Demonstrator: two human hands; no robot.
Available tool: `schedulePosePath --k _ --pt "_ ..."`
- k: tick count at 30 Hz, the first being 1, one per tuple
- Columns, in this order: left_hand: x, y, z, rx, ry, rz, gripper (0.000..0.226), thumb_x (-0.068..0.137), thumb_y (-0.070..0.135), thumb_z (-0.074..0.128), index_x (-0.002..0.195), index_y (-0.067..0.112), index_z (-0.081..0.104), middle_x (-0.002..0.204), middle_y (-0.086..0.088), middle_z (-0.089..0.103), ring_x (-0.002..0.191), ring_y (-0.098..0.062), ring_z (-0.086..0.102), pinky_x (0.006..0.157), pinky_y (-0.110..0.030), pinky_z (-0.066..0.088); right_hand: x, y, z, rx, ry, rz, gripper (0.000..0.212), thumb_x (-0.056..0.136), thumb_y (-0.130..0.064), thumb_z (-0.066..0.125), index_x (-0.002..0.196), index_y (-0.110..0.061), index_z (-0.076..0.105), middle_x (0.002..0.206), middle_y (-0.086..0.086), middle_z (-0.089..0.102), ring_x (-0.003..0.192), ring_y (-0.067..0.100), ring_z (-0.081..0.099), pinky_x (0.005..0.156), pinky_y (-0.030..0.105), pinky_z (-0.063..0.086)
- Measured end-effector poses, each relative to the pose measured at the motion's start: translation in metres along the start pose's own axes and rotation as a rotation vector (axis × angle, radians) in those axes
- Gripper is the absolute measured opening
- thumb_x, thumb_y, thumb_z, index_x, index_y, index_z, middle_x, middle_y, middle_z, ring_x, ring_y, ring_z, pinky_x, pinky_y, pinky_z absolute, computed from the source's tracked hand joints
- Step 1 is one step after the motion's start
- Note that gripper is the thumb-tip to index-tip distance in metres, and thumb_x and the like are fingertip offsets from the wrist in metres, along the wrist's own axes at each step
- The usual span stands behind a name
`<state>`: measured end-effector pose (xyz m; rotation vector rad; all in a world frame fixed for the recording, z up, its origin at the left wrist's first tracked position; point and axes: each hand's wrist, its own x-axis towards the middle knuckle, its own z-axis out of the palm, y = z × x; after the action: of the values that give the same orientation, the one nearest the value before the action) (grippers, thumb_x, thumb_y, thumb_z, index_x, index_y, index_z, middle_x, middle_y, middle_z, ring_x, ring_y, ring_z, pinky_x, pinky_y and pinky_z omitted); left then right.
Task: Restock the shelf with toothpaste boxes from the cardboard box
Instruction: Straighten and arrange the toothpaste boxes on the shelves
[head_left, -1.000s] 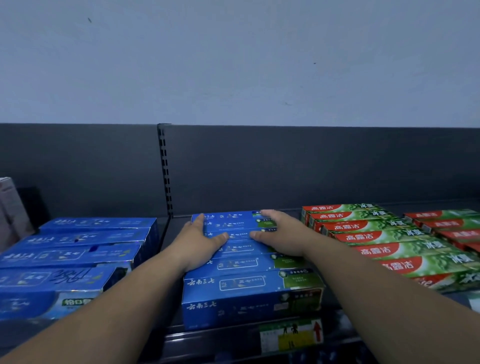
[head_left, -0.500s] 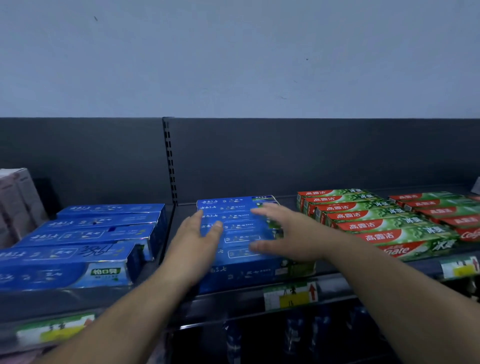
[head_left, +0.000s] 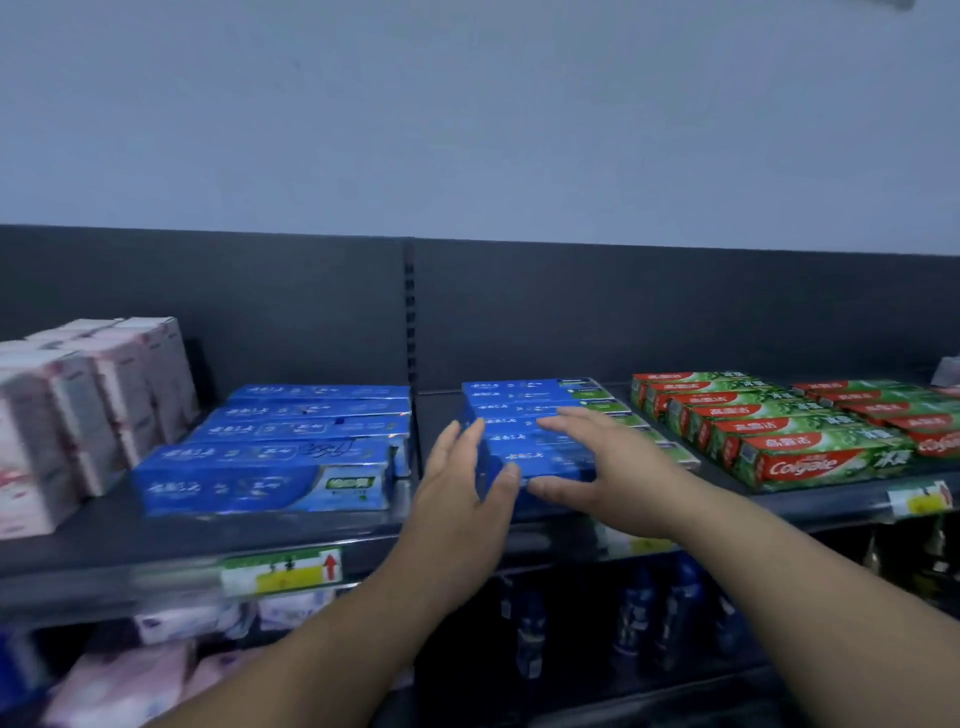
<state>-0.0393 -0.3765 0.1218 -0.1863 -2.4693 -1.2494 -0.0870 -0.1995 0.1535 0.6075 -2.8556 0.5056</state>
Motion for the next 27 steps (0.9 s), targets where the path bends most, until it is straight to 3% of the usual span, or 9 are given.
schedulePosePath --k 6,13,19,23,27 --pt "-0.018 -0.026 -0.078 0.166 0.159 0.007 0.062 0.094 0.038 0.053 0.149 0.028 0.028 0.158 0.010 0.015 0.143 0.001 0.011 0.097 -0.004 0.006 0.029 -0.068 0.026 0.086 0.009 -0.148 0.067 0.082 -0.056 0.067 0.142 -0.037 0.044 0.155 -0.010 0.032 0.142 0.006 0.029 0.113 0.021 0.022" --pt "-0.039 -0.078 -0.170 0.452 0.329 -0.193 0.062 0.089 0.037 0.060 0.145 0.022 0.037 0.155 -0.001 0.025 0.143 -0.015 0.023 0.114 -0.029 0.020 0.045 -0.116 0.053 0.193 -0.024 -0.227 0.052 0.089 -0.044 0.066 0.137 -0.033 0.050 0.140 -0.014 0.049 0.127 0.006 0.045 0.099 0.018 0.033" --pt "-0.029 -0.109 -0.197 0.570 0.151 -0.417 0.075 0.085 0.047 0.063 0.148 0.026 0.029 0.155 -0.010 0.025 0.141 -0.028 0.027 0.114 -0.041 0.028 0.048 -0.132 0.056 0.072 -0.077 -0.159 0.049 0.092 -0.043 0.061 0.139 -0.035 0.047 0.142 -0.011 0.049 0.127 0.014 0.047 0.106 0.034 0.039" --pt "-0.015 -0.112 -0.207 0.494 0.005 -0.457 0.078 0.084 0.049 0.064 0.149 0.025 0.027 0.145 -0.006 0.045 0.127 -0.026 0.048 0.102 -0.030 0.038 0.052 -0.141 0.054 0.005 -0.159 -0.133 0.057 0.092 -0.045 0.060 0.145 -0.034 0.039 0.149 -0.010 0.041 0.133 0.014 0.040 0.107 0.031 0.035" --pt "-0.024 -0.119 -0.204 0.452 -0.065 -0.365 0.085 0.081 0.057 0.064 0.149 0.028 0.023 0.142 -0.003 0.047 0.124 -0.021 0.051 0.099 -0.026 0.039 0.056 -0.144 0.052 -0.025 -0.157 -0.046 0.064 0.083 -0.064 0.061 0.139 -0.039 0.042 0.138 -0.008 0.046 0.123 0.015 0.047 0.101 0.033 0.041"
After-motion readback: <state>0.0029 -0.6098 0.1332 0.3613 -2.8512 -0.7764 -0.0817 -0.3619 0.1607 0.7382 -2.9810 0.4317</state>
